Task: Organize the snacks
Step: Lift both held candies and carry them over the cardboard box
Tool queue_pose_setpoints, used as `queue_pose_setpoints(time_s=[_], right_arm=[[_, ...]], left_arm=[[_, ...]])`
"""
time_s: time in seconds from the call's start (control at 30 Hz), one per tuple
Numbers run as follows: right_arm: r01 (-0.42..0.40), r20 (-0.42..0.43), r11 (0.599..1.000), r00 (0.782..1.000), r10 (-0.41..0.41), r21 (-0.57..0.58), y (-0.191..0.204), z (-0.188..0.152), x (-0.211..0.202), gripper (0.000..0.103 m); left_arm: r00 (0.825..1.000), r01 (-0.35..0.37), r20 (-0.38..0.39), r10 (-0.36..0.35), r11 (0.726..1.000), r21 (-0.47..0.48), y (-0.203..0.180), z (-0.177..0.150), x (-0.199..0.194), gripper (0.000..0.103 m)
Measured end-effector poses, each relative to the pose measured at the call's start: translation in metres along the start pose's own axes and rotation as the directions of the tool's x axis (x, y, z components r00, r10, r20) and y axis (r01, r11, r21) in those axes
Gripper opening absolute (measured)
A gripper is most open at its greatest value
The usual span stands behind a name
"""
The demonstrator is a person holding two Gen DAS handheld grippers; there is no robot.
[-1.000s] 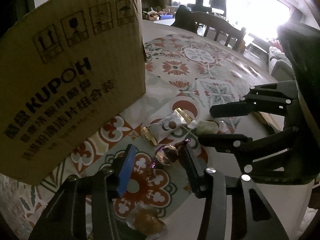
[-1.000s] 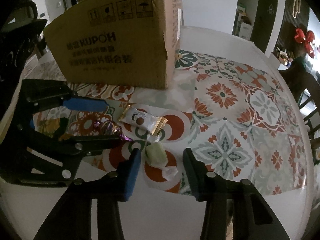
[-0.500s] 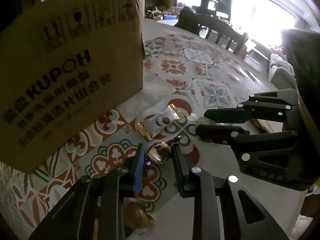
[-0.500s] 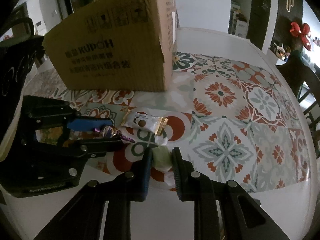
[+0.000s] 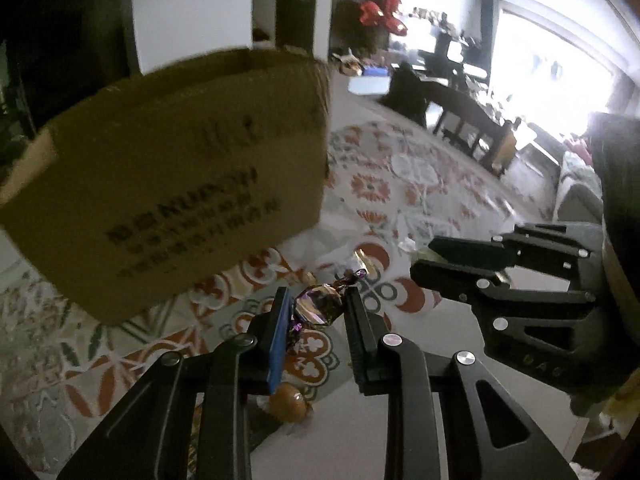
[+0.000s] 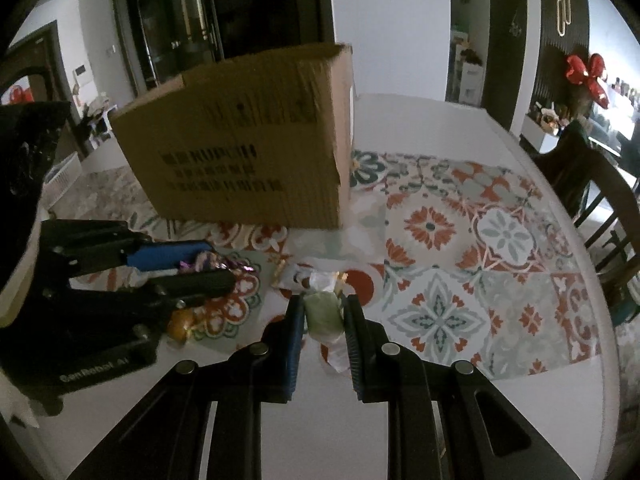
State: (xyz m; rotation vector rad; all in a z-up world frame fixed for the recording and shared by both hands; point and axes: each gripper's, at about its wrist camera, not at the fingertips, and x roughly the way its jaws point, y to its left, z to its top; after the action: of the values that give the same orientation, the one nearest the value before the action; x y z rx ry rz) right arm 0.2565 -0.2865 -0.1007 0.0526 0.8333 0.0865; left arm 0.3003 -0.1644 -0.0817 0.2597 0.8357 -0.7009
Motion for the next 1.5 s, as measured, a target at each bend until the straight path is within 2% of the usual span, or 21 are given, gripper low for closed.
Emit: queue_pose_setpoints(time_s=[0.23,0.47,0.83,1.27,1.5], right_arm=[[-0.012,0.080,1.000,0.997,0.012,0.001,0.012,0.011,-0.026,0.022],[-0.022,0.159,1.000,0.987,0.024,-0.010,0.026,0.026,-0.050,0.022],[-0.057,0.260,0.998,0.964,0.060,-0.019,0.042,0.054,-0.074,0.022],[-0.071,0.330,0.995,0.940,0.089,-0.069,0.054,0.093,-0.084,0.022],[-0.077,0.337,0.993,0.936,0.103,-0.090,0.058,0.116,-0.078,0.022]], left_arm=[[0.994,-0.052,0.094,0.056,0.998,-0.043,0.003,0.008,-0.040,0.027],[0.982,-0.095,0.154,0.107,0.992,-0.087,0.015,0.012,-0.069,0.027],[0.955,-0.153,0.238,0.178,0.981,-0.121,0.031,0.025,-0.113,0.027],[0.926,-0.193,0.301,0.228,0.971,-0.143,0.048,0.050,-0.137,0.027],[0.919,-0.204,0.311,0.243,0.967,-0.155,0.059,0.068,-0.136,0.027]])
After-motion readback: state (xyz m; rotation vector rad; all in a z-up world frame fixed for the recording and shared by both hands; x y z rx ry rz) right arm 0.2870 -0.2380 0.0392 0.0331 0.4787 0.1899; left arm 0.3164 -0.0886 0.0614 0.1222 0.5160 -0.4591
